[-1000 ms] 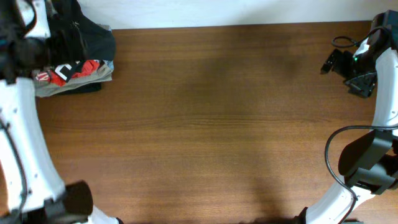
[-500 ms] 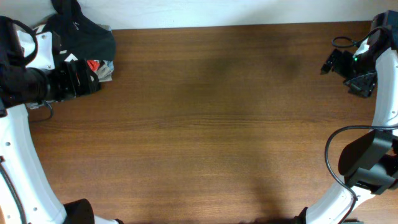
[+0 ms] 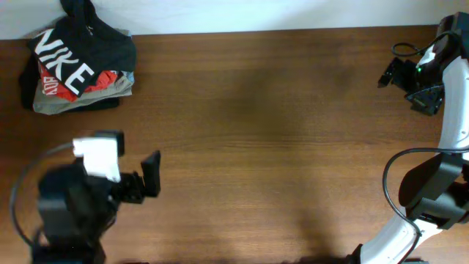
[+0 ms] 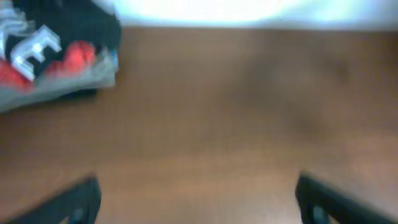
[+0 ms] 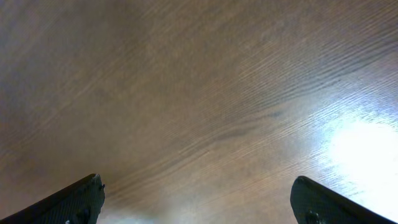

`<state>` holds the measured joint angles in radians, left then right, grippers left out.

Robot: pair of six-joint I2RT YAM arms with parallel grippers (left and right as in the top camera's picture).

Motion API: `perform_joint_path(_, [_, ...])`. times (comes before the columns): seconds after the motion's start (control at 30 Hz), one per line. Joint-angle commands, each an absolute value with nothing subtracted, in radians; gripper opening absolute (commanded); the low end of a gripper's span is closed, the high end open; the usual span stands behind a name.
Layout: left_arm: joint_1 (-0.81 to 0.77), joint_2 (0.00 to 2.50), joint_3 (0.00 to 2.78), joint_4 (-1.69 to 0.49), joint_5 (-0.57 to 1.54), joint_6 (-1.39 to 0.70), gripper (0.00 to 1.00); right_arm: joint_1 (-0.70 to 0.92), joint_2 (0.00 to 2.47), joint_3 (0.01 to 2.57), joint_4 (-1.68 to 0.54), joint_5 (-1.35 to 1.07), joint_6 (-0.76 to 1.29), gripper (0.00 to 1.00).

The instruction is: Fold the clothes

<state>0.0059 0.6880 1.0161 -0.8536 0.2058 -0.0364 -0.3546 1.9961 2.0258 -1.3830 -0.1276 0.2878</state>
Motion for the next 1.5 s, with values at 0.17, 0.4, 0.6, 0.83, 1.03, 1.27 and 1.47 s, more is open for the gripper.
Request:
perform_joint_path(0.17, [0.003,0.281,0.505,-0.417,0.219,-0.041,0.99,-0.354,1.983,2.036,-1.384,-0.119,0.293,0.99])
perform_joint_path(0.4, [0.003,0.015,0.104,-0.005,0.112,-0.252,0.99,-0.354,1.983,2.036,-1.384,-0.119,0.293,0.98])
perform_joint_path(0.6, [0.003,0.005,0.008,0.064,0.042,-0.256,0.99,-0.354,1.983,2.036,-1.384,-0.119,0.293,0.99])
perform_joint_path(0.83, [0.002,0.005,0.008,-0.080,0.047,-0.073,0.99,-0.354,1.983,2.036,-1.384,-0.119,0.293,0.99])
perform_joint_path(1.03, [0.003,0.005,0.009,-0.080,0.040,-0.073,0.99,-0.354,1.983,2.036,-1.384,-0.119,0.293,0.99])
perform_joint_path(1.27, [0.002,0.005,0.009,-0.080,0.040,-0.073,0.99,-0.354,1.983,2.036,-1.384,-0.119,0.293,0.99])
perform_joint_path(1.47, [0.002,0.005,0.009,-0.080,0.040,-0.073,0.99,-0.354,1.983,2.036,-1.384,-0.119,0.293,0.98])
